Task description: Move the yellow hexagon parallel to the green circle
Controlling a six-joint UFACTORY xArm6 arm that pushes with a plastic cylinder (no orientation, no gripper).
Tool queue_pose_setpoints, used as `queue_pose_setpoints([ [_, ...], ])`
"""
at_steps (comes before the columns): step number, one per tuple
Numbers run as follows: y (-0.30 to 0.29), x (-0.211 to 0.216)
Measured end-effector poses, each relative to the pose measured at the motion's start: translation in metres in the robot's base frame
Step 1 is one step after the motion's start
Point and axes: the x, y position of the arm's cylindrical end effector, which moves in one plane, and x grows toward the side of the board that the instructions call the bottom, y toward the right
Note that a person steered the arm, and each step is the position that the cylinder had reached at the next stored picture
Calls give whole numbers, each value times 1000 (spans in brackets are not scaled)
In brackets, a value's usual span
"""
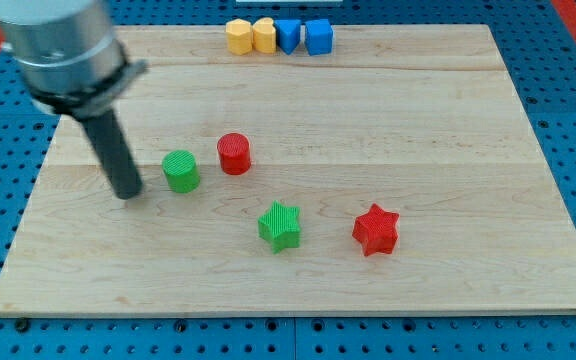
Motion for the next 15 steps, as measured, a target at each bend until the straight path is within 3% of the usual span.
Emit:
queue_pose_setpoints([
  [1, -27, -58],
  [3, -22, -184],
  [5, 63, -268],
  [8, 178, -279],
  [9, 186, -279],
  [10, 221, -270],
  [11, 220, -225],
  [13, 199, -280],
  [14, 208, -279],
  [15, 266, -274],
])
